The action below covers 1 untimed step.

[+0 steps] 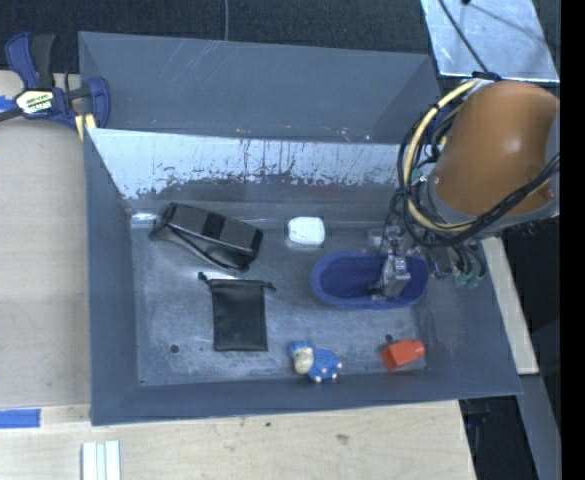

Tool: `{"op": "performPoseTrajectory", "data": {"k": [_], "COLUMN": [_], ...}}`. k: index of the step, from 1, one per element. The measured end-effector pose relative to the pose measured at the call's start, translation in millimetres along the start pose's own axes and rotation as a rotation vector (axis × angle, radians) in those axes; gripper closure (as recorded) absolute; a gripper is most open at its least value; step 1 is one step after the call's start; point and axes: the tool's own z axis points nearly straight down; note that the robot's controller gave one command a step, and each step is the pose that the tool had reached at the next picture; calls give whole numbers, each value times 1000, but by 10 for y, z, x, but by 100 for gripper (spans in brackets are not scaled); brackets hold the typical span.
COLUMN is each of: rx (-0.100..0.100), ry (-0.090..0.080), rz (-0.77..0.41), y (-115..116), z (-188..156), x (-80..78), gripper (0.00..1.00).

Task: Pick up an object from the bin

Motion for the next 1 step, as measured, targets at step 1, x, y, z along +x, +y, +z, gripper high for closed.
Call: {"op": "performPoseTrajectory", "data": {"k": [1], "rx": [2], "ry": [0], "rz": [-103], "y": [-400], "z": [-1158], "x": [87], "gripper": [100]}}
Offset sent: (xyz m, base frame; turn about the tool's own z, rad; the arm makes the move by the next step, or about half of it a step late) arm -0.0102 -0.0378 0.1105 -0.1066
